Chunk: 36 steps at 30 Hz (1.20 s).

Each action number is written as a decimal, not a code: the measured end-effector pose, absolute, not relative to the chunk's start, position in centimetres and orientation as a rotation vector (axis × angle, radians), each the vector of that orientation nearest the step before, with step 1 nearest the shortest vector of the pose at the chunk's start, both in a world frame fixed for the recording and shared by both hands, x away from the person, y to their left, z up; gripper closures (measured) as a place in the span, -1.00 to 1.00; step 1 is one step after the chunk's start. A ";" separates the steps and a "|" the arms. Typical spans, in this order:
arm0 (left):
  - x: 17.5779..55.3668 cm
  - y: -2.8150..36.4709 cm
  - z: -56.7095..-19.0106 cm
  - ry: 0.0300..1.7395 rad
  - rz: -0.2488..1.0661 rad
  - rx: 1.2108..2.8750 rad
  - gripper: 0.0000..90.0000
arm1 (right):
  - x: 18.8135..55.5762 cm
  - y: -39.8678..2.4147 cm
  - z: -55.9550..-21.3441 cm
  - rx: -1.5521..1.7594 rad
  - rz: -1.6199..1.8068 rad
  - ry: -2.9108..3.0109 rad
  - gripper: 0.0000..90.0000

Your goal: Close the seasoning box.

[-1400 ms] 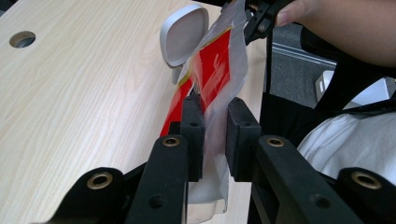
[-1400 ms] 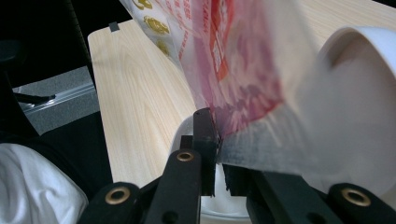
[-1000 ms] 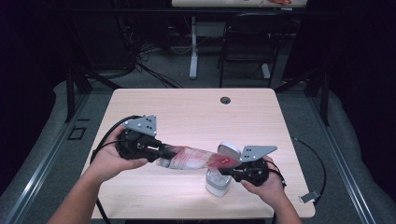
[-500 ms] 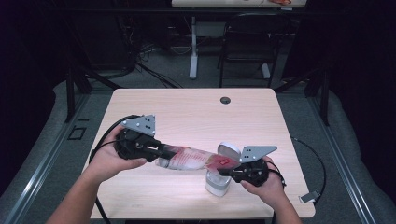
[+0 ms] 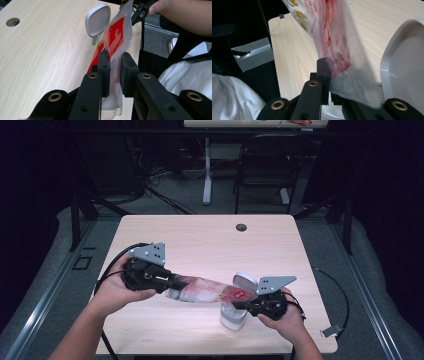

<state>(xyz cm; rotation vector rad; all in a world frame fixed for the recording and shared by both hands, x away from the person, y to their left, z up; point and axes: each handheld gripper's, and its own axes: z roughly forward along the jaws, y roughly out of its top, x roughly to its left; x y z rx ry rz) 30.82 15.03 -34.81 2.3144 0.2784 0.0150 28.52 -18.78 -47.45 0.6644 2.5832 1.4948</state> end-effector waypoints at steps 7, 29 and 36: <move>30.8 15.0 -34.8 0.282 0.014 2.310 0.80 | 28.5 -18.8 -47.4 0.661 1.499 2.587 0.96; 31.0 14.6 -34.8 0.273 0.011 2.314 0.80 | 28.4 -19.1 -47.3 0.668 1.484 2.577 0.96; 31.0 14.6 -34.7 0.276 0.010 2.310 0.80 | 28.4 -19.1 -47.3 0.670 1.489 2.579 0.96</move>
